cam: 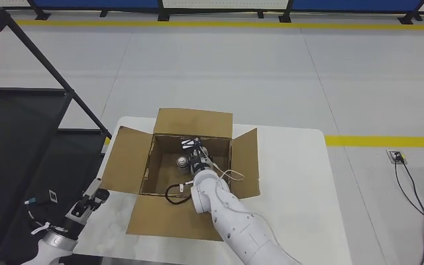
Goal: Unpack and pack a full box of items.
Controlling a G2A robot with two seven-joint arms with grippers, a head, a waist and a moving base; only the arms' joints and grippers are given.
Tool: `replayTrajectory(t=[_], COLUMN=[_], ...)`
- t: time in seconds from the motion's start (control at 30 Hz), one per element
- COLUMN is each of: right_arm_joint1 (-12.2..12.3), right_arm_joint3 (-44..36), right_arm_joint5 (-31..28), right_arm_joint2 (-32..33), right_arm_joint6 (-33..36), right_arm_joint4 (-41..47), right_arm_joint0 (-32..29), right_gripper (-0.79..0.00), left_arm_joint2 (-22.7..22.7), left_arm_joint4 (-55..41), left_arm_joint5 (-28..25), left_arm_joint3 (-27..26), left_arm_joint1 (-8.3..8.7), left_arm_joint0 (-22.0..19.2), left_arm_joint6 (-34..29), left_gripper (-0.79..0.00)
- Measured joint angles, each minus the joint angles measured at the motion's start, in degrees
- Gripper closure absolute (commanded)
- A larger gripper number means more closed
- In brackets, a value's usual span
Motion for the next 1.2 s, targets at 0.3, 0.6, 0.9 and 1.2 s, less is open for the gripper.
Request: replayTrajectory(t=[0.3,0.6,0.9,1.2], right_arm_joint1=[0.03,1.28,3.61,3.66], right_arm_joint3=[-2.22,-19.50,-47.42,-50.12], right_arm_joint5=[1.65,3.02,3.41,5.87], right_arm_joint2=[0.34,0.43,2.21,1.34], right_arm_joint6=[-0.33,-2.09,-3.50,-5.24], right_arm_joint4=[-1.98,-8.07,-16.74,-19.19], right_arm_joint0=[-1.34,-9.76,-25.06,-27.35], right_gripper=[-0.493,-0.785,-0.785,-0.785], left_arm_joint2=[0.64,0.59,1.14,2.43], left_arm_joint4=[0.51,0.48,1.59,2.64], left_arm_joint5=[-0.20,-0.65,-0.43,0.83], left_arm_joint3=[-0.18,-0.76,-2.04,-2.44], left_arm_joint1=[-0.04,-0.09,-0.14,-0.25], left_arm_joint0=[-0.32,0.01,0.25,-0.28], left_arm_joint6=[-0.24,-0.09,-0.01,0.72], left_gripper=[-0.785,-0.785,-0.785,-0.785])
